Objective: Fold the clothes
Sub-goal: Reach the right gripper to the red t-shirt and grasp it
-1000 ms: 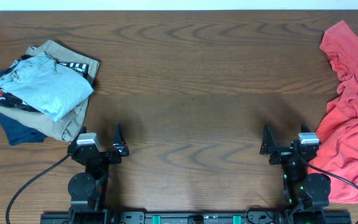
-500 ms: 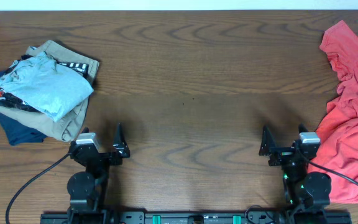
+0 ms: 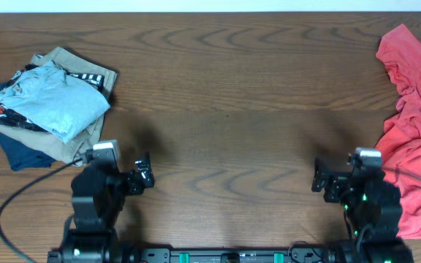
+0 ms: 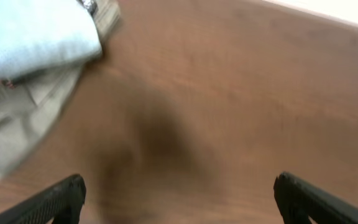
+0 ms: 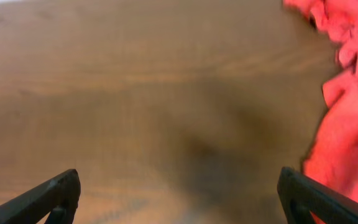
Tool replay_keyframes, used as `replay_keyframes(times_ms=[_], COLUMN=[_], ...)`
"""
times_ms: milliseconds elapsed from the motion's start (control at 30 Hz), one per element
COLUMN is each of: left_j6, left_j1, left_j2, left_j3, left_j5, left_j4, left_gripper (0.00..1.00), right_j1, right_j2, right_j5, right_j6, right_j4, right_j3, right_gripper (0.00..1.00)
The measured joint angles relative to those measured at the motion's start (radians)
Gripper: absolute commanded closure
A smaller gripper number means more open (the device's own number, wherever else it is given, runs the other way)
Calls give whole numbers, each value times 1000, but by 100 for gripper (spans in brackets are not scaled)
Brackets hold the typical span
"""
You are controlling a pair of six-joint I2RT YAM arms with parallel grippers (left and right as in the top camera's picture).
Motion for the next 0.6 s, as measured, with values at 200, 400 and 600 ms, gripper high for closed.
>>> replay_keyframes(times_ms=[200,400,600], left_j6=[0,0,0], left_j1=[0,0,0], left_j2=[208,361,414], left_j3=[155,291,308], left_j5=[47,60,63], left_j4=[-227,-382,-387], left_gripper=[2,2,2], right_j1=[-3,-3,-8], right_j2=[303,541,681], right_j5=[31,-12,41], right_j6=[0,0,69], right_j4=[-188,-199,-244], right_j3=[208,331,338], right_gripper=[1,1,1])
